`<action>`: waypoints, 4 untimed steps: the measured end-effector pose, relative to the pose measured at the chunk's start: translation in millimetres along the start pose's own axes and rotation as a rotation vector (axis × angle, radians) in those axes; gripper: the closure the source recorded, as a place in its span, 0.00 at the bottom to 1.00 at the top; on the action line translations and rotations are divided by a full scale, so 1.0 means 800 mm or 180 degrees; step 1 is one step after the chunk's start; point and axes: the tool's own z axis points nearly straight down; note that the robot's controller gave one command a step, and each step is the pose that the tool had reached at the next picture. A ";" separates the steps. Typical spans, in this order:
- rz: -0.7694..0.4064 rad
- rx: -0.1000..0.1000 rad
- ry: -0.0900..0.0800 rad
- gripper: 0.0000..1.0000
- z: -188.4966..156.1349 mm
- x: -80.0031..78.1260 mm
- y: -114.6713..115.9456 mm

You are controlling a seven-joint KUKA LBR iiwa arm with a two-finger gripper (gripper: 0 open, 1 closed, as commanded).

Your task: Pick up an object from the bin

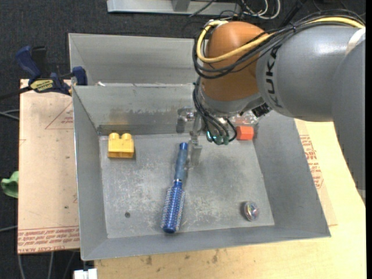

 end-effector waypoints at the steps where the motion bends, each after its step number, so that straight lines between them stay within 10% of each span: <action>1: -0.0726 0.0002 -0.0029 0.00 -0.013 -0.004 0.005; 2: -0.2495 0.0005 -0.0009 0.00 0.144 -0.020 -0.041; 3: -0.3320 0.0010 -0.0022 0.00 0.141 0.007 -0.047; 4: -0.4502 0.0004 -0.0019 0.00 0.142 0.057 0.017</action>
Offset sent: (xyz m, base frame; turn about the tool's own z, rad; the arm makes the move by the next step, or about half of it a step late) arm 0.0028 0.0029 0.0102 -0.2292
